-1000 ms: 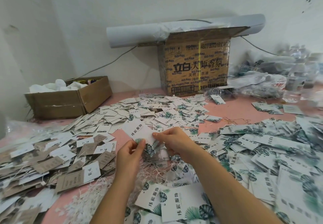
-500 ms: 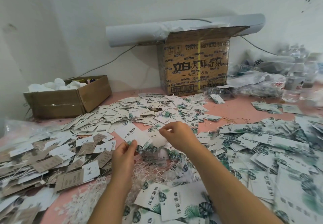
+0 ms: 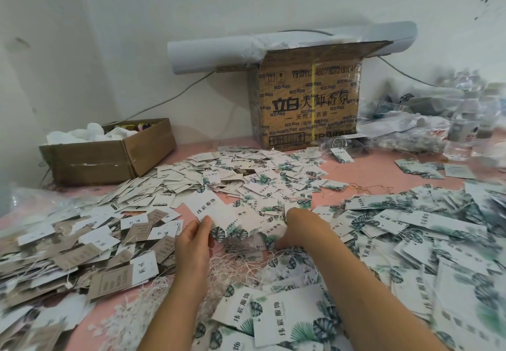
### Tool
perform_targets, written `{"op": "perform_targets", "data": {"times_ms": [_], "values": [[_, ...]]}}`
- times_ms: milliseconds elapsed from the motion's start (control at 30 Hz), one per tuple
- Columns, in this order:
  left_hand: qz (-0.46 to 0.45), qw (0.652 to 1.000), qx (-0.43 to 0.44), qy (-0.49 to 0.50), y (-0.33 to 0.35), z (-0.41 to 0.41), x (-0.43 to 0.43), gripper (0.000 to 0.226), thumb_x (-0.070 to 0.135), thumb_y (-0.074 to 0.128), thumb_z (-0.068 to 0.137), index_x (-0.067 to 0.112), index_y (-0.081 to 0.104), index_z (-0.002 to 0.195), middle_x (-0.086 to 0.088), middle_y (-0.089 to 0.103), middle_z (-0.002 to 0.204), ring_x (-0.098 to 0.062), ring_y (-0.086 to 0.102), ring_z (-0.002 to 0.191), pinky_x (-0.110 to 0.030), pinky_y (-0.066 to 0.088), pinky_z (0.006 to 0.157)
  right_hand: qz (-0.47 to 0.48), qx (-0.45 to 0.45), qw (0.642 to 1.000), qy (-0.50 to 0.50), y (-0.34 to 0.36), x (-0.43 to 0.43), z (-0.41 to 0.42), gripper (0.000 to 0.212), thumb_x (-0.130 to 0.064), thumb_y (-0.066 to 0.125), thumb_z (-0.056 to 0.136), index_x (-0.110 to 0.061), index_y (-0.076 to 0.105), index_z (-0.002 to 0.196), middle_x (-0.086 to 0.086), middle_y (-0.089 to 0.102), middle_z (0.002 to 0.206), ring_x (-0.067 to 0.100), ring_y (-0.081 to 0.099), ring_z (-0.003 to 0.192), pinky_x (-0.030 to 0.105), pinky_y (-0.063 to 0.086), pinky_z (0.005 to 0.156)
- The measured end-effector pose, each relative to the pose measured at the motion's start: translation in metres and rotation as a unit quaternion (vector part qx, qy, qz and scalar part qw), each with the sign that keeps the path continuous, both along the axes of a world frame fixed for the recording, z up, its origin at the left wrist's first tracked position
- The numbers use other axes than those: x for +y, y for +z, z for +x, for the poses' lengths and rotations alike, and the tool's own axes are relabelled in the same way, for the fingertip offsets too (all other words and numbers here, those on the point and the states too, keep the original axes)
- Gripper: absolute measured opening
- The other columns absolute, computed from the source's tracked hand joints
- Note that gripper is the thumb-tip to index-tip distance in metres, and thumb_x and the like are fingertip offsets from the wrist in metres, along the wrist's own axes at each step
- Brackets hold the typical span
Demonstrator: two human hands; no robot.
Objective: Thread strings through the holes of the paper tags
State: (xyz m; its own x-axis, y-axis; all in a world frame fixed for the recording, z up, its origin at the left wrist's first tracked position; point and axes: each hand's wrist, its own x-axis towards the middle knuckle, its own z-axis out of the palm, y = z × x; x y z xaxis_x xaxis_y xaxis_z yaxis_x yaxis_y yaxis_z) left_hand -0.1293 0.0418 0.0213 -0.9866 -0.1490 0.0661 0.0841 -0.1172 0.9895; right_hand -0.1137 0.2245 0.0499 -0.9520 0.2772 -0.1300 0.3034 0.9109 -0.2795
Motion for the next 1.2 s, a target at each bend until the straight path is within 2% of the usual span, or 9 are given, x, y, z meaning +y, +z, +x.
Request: {"op": "perform_targets", "data": {"times_ms": [100,267,367,433,567,700,933,1067,1200], "values": [[-0.006,1.000,0.003,-0.006,-0.001,-0.001,-0.001,0.025,0.025,0.056,0.093,0.013,0.057,0.071,-0.002,0.047,0.063,-0.015,0.042,0.059,-0.028,0.034,0.057,-0.008,-0.002,1.000,-0.006,0.001,0.001,0.000,0.054,-0.037,0.076,0.074,-0.010,0.050,0.113,0.001,0.055,0.096,0.021,0.054,0.090,0.035,0.051,0.082],[-0.006,1.000,0.009,-0.014,-0.002,-0.001,-0.001,0.025,0.022,0.059,0.091,0.012,0.057,0.069,0.002,0.047,0.056,-0.012,0.042,0.055,-0.026,0.035,0.055,-0.036,0.042,0.998,-0.040,0.002,0.004,-0.002,0.036,-0.026,0.074,0.078,-0.013,0.041,0.072,0.000,0.056,0.079,0.021,0.059,0.082,0.034,0.052,0.075],[-0.015,0.999,0.025,-0.032,-0.002,0.000,-0.002,0.024,0.020,0.060,0.091,0.010,0.058,0.069,0.009,0.048,0.047,-0.005,0.044,0.045,-0.022,0.036,0.053,-0.090,0.094,0.989,-0.063,0.004,0.010,-0.004,0.022,-0.014,0.061,0.087,-0.011,0.046,0.071,0.004,0.059,0.074,0.021,0.063,0.076,0.034,0.056,0.077],[-0.025,0.998,0.036,-0.052,-0.002,0.001,-0.002,0.022,0.019,0.059,0.091,0.008,0.059,0.071,0.011,0.048,0.044,0.000,0.043,0.041,-0.018,0.037,0.050,-0.143,0.122,0.979,-0.077,0.009,0.015,-0.004,0.011,-0.010,0.054,0.090,-0.008,0.053,0.079,0.008,0.062,0.077,0.020,0.056,0.063,0.029,0.055,0.069],[-0.036,0.995,0.051,-0.078,0.000,0.003,0.000,0.019,0.016,0.059,0.090,0.008,0.059,0.072,0.010,0.047,0.045,0.000,0.042,0.042,-0.012,0.037,0.045,-0.303,0.198,0.931,-0.050,0.026,0.011,0.003,0.018,-0.015,0.056,0.090,-0.011,0.051,0.073,0.000,0.050,0.063,0.006,0.042,0.043,0.015,0.034,0.038],[-0.040,0.992,0.057,-0.102,0.005,0.007,0.001,0.022,0.017,0.060,0.089,0.010,0.057,0.068,0.009,0.045,0.047,-0.006,0.040,0.047,-0.020,0.036,0.052,-0.451,0.203,0.869,0.031,0.041,-0.003,0.012,0.026,-0.017,0.062,0.088,-0.010,0.053,0.065,-0.001,0.054,0.055,0.004,0.032,0.029,0.015,0.026,0.033],[-0.014,0.981,0.103,-0.164,0.038,0.021,0.010,0.010,0.020,0.061,0.086,0.013,0.066,0.083,0.013,0.051,0.054,-0.001,0.046,0.050,-0.013,0.041,0.051,-0.386,0.167,0.901,0.102,0.050,-0.013,0.020,0.029,-0.027,0.065,0.086,-0.013,0.060,0.061,-0.009,0.057,0.044,0.002,0.032,0.028,0.013,0.027,0.032],[-0.040,0.975,0.089,-0.200,0.052,0.026,0.008,0.009,0.012,0.060,0.088,0.012,0.068,0.086,0.002,0.059,0.065,-0.006,0.047,0.054,-0.019,0.039,0.055,-0.395,0.183,0.891,0.131,0.061,-0.012,0.025,0.025,-0.023,0.065,0.086,-0.014,0.059,0.063,-0.010,0.054,0.043,0.002,0.034,0.031,0.014,0.029,0.033],[-0.093,0.971,0.037,-0.216,0.059,0.028,0.006,0.014,0.018,0.062,0.086,0.013,0.063,0.073,0.004,0.060,0.057,-0.014,0.050,0.060,-0.030,0.041,0.062,-0.354,0.174,0.902,0.174,0.071,-0.013,0.030,0.029,-0.025,0.067,0.085,-0.020,0.060,0.057,-0.010,0.055,0.043,0.003,0.034,0.035,0.015,0.029,0.036]]}}
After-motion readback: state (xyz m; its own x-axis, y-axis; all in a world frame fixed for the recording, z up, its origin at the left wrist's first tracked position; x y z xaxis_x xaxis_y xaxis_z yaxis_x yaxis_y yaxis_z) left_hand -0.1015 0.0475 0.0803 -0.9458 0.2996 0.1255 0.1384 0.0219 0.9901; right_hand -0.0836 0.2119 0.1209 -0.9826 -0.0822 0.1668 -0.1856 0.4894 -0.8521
